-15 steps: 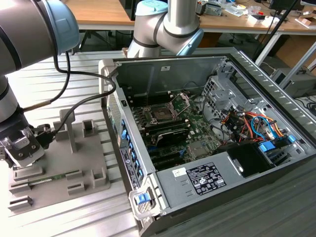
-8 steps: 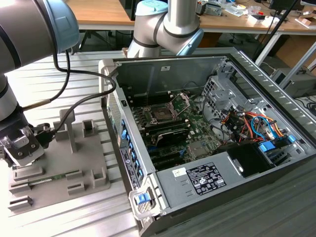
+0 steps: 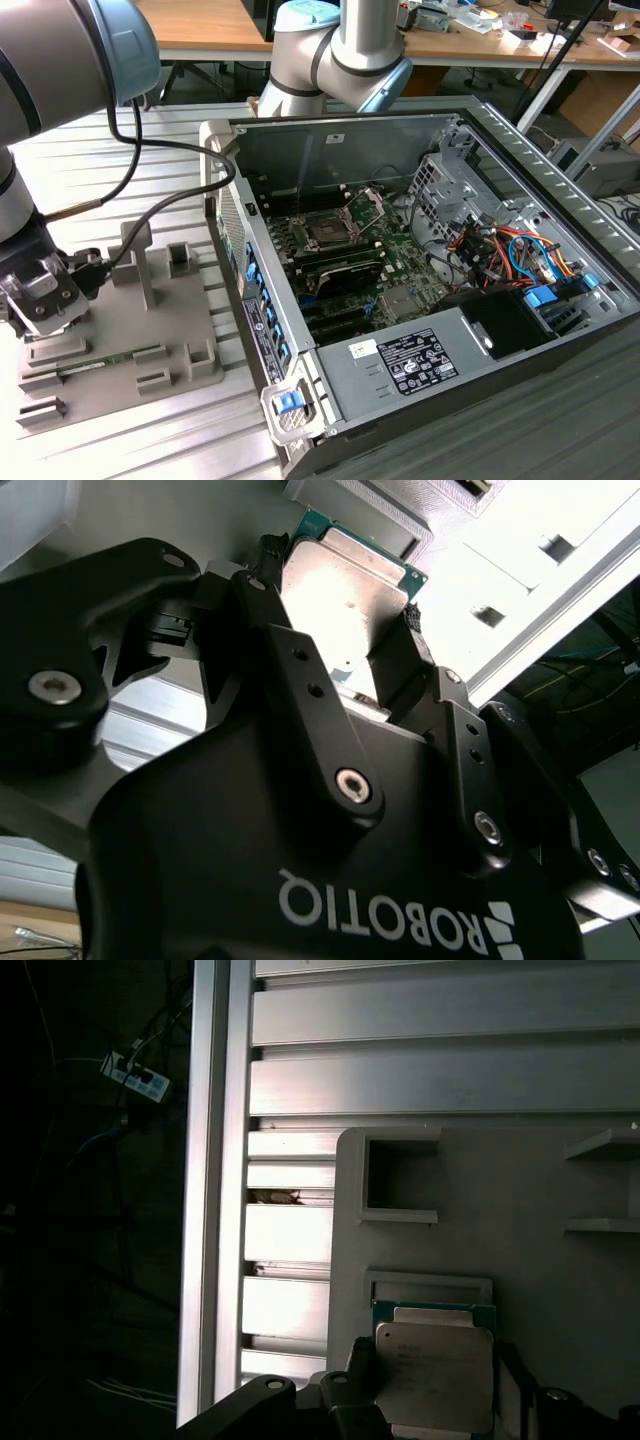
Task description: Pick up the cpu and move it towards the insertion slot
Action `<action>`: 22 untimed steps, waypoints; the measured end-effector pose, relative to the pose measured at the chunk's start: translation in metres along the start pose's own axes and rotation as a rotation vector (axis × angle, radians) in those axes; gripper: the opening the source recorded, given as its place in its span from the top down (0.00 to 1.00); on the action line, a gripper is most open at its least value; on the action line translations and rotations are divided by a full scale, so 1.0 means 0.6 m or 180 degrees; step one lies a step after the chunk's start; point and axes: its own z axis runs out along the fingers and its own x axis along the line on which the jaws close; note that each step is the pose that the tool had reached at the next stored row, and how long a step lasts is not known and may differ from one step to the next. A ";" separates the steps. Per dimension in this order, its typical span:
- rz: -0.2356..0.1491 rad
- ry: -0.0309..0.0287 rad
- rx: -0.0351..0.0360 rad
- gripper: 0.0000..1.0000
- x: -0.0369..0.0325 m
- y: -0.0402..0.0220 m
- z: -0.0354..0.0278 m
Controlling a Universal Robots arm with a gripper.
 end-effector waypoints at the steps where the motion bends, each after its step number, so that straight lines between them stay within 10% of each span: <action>1: 0.0000 0.0000 0.0000 0.45 0.000 0.000 0.000; 22: 0.0000 0.0000 0.0000 0.45 0.000 0.000 -0.013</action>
